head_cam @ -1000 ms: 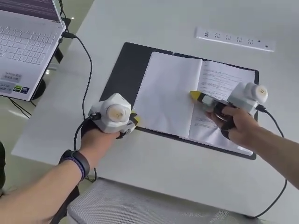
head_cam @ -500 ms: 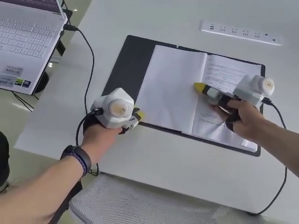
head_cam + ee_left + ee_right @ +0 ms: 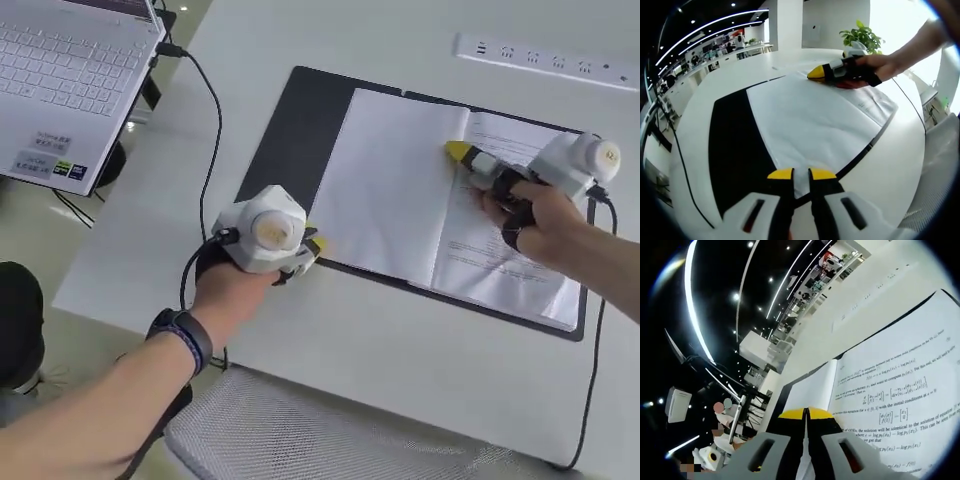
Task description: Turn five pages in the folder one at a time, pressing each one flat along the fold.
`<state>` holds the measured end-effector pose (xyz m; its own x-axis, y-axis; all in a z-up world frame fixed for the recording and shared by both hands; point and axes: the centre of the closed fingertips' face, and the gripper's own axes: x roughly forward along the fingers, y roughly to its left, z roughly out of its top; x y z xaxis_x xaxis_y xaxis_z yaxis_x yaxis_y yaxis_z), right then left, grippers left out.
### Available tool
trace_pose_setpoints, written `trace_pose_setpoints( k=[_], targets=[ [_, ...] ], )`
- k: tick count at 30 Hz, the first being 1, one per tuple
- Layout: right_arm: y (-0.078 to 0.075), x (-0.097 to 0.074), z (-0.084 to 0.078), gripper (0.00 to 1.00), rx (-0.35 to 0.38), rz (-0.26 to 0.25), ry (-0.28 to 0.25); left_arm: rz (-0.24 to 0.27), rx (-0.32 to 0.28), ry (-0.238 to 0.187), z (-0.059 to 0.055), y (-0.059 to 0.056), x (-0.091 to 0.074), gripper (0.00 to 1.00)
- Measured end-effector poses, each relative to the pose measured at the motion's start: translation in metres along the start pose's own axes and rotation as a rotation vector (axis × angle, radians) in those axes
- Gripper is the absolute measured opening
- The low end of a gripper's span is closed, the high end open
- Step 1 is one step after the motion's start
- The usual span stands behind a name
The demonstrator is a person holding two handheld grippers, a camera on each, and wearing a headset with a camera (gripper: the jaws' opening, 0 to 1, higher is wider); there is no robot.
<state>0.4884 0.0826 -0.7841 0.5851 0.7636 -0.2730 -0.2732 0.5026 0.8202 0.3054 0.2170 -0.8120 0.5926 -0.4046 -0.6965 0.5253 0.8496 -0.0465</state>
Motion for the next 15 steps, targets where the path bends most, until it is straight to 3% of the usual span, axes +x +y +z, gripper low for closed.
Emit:
trace_pose_setpoints(
  k=[5, 15],
  targets=[
    [-0.025, 0.015, 0.021, 0.0, 0.046, -0.021, -0.067, -0.005, -0.001, 0.0, 0.002, -0.002, -0.005, 0.09],
    [-0.049, 0.032, 0.044, 0.0, 0.082, -0.062, -0.159, -0.004, -0.002, 0.001, -0.001, 0.003, 0.002, 0.1]
  ],
)
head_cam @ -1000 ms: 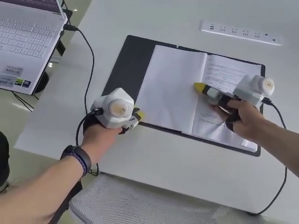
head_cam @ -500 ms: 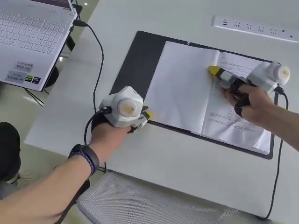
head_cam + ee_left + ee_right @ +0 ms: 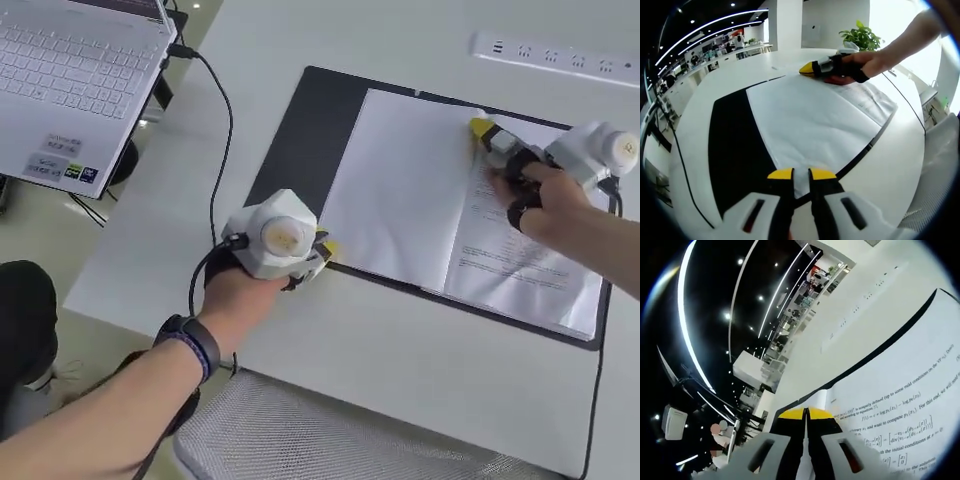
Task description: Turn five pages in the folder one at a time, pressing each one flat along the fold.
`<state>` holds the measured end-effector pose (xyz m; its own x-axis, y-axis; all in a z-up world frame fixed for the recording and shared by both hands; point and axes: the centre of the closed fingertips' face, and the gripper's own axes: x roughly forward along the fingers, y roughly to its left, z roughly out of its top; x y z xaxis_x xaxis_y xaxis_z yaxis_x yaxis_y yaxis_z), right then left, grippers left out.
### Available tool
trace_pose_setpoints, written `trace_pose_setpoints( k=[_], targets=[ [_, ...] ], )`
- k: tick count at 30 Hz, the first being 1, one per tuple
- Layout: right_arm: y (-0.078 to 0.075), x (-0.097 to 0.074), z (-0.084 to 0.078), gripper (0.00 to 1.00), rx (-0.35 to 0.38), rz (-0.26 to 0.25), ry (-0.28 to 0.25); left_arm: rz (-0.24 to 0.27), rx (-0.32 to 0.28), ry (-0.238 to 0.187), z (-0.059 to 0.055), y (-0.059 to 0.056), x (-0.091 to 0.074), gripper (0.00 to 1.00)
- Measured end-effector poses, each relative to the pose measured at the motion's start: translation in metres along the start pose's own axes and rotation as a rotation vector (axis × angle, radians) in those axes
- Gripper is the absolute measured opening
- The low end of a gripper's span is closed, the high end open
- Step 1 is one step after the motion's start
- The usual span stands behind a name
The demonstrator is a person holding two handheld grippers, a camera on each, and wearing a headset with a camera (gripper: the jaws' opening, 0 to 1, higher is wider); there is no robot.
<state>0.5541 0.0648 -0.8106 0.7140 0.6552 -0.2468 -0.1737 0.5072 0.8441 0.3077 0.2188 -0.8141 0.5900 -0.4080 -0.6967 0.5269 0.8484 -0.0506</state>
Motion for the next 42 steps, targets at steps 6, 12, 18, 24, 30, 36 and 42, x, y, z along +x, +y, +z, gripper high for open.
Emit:
trace_pose_setpoints(
  k=[6, 12, 18, 24, 30, 36, 42],
  targets=[
    [-0.002, 0.007, 0.006, 0.0, 0.021, -0.016, -0.031, 0.007, -0.004, -0.004, -0.002, 0.002, 0.004, 0.1],
    [-0.005, 0.015, 0.018, 0.0, 0.05, -0.044, -0.096, 0.009, -0.013, -0.007, -0.003, 0.003, 0.006, 0.1],
    [-0.003, 0.015, 0.019, 0.0, 0.05, -0.043, -0.1, 0.012, -0.013, -0.009, -0.003, 0.003, 0.007, 0.1],
    [0.005, 0.01, 0.008, 0.0, 0.04, -0.007, -0.05, 0.011, -0.01, -0.007, -0.003, 0.004, 0.007, 0.09],
    [0.013, -0.006, -0.012, 0.0, 0.027, 0.046, 0.042, 0.011, -0.027, -0.009, -0.002, 0.003, 0.005, 0.09],
    [0.02, -0.023, -0.029, 0.0, -0.014, 0.082, 0.095, 0.013, -0.023, -0.009, -0.001, 0.001, 0.005, 0.09],
    [0.037, -0.044, -0.05, 0.0, -0.053, 0.136, 0.157, 0.019, -0.032, -0.015, -0.001, 0.001, 0.004, 0.09]
  ],
)
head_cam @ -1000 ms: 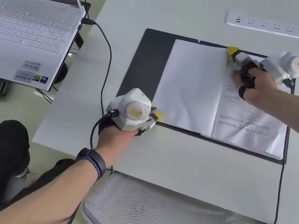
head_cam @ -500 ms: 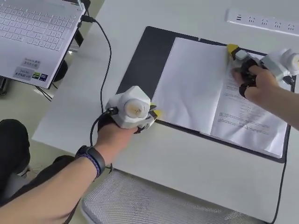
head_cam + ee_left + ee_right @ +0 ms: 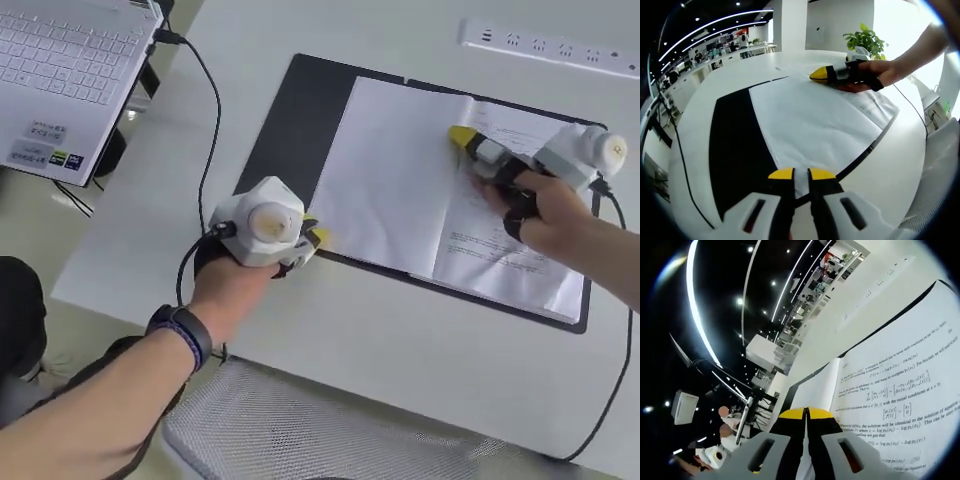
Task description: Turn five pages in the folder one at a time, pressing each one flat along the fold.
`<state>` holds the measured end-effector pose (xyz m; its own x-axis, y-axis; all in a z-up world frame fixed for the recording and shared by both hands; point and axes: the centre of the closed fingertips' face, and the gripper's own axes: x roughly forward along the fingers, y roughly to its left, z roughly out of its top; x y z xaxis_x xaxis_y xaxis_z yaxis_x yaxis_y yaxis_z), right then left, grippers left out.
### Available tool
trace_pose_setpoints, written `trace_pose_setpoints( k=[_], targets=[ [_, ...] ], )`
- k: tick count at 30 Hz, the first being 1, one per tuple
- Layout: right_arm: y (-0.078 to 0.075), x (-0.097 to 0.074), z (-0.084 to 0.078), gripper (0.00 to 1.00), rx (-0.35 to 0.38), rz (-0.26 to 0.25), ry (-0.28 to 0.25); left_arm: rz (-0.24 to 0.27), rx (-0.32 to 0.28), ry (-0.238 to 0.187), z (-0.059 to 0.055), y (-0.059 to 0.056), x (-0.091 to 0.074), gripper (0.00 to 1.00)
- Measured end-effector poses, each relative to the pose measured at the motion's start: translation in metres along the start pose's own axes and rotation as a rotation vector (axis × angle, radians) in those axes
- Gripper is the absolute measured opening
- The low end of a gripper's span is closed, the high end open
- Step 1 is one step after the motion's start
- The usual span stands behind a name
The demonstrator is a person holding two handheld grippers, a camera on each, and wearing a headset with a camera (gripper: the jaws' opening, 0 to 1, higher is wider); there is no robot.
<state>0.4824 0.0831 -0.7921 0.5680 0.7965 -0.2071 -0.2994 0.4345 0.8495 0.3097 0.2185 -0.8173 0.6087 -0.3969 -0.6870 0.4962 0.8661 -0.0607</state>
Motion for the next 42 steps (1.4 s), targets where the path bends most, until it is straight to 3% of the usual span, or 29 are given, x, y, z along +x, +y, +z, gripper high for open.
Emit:
trace_pose_setpoints(
  k=[5, 9, 15, 36, 42],
  targets=[
    [0.019, -0.015, -0.024, 0.0, -0.002, 0.028, 0.053, 0.001, 0.004, 0.001, 0.002, -0.001, -0.003, 0.07],
    [0.022, -0.027, -0.04, 0.0, -0.019, 0.052, 0.086, 0.001, 0.005, 0.002, 0.004, -0.004, -0.008, 0.07],
    [0.051, -0.049, -0.075, 0.0, -0.028, 0.082, 0.15, 0.002, 0.005, 0.003, 0.006, -0.007, -0.012, 0.07],
    [0.067, -0.09, -0.142, 0.0, -0.039, 0.089, 0.249, 0.006, 0.009, -0.006, 0.004, -0.006, -0.008, 0.09],
    [0.067, -0.098, -0.152, 0.0, -0.036, 0.08, 0.261, 0.003, 0.012, -0.007, 0.003, -0.006, -0.007, 0.09]
  ],
)
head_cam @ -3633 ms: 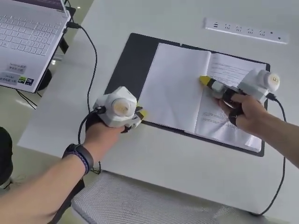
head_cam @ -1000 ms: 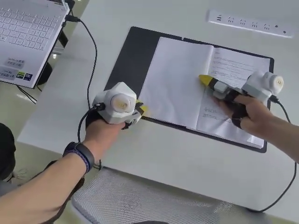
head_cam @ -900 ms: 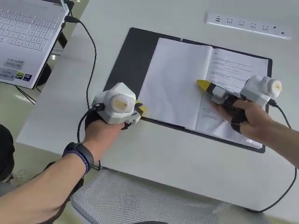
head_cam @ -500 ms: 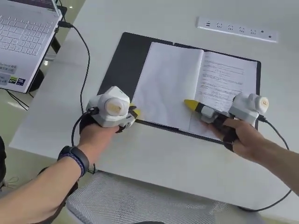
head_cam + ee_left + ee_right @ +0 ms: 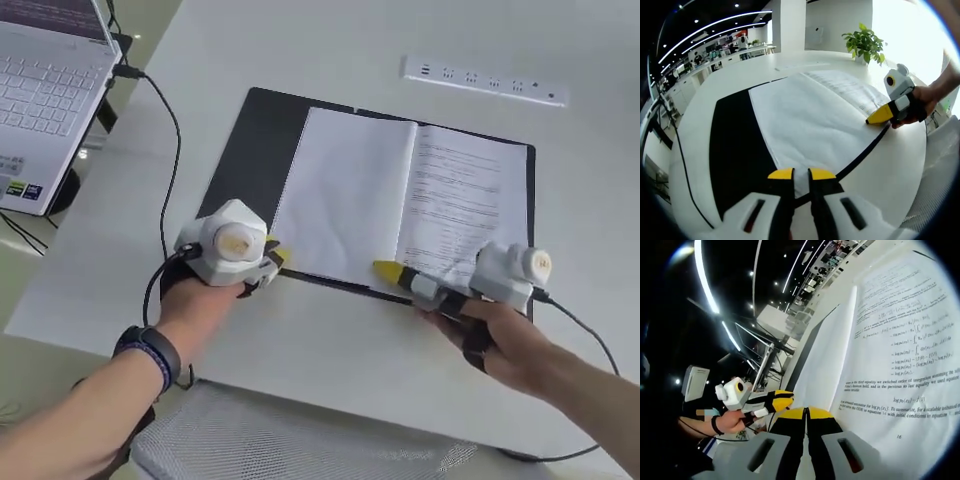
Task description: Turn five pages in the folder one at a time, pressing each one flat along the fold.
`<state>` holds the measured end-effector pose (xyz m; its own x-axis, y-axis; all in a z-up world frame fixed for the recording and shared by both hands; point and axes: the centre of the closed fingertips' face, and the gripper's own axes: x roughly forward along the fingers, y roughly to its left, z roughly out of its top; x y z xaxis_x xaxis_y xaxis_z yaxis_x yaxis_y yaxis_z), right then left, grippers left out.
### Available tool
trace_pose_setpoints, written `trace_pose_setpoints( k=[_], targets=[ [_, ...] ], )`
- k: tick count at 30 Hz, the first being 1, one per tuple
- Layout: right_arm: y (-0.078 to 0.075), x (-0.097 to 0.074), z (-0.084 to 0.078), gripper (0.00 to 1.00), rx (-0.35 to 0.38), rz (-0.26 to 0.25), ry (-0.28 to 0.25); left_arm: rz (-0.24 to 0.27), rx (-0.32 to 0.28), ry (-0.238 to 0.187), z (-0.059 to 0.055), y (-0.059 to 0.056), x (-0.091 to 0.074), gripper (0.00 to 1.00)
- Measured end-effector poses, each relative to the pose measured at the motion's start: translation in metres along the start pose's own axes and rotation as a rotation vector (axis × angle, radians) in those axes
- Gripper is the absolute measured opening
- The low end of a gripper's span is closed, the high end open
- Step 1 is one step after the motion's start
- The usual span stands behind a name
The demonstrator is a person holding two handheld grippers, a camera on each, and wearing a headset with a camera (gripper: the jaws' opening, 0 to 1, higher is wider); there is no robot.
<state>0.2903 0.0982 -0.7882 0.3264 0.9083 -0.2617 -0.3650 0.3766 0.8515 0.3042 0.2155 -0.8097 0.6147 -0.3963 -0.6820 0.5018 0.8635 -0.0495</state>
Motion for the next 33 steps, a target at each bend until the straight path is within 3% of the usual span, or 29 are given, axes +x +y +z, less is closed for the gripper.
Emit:
trace_pose_setpoints(
  k=[8, 11, 14, 21, 28, 33],
  targets=[
    [-0.006, -0.005, -0.007, 0.0, 0.012, -0.017, 0.011, -0.003, 0.002, -0.001, -0.002, 0.002, 0.003, 0.09],
    [-0.01, -0.008, -0.019, 0.0, -0.005, -0.028, 0.062, -0.003, 0.0, -0.004, -0.003, 0.005, 0.004, 0.09],
    [-0.011, -0.008, -0.023, 0.0, -0.004, -0.031, 0.07, -0.006, 0.004, 0.001, -0.003, 0.006, 0.005, 0.09],
    [-0.013, -0.007, -0.022, 0.0, -0.012, -0.034, 0.062, -0.021, 0.011, 0.027, -0.006, 0.005, 0.007, 0.12],
    [-0.001, -0.012, -0.013, 0.0, -0.021, -0.013, 0.008, -0.051, -0.022, 0.051, -0.008, 0.0, 0.004, 0.19],
    [0.004, -0.018, -0.007, 0.02, -0.06, -0.019, -0.003, -0.047, -0.049, 0.037, -0.003, -0.002, -0.005, 0.21]
  ],
)
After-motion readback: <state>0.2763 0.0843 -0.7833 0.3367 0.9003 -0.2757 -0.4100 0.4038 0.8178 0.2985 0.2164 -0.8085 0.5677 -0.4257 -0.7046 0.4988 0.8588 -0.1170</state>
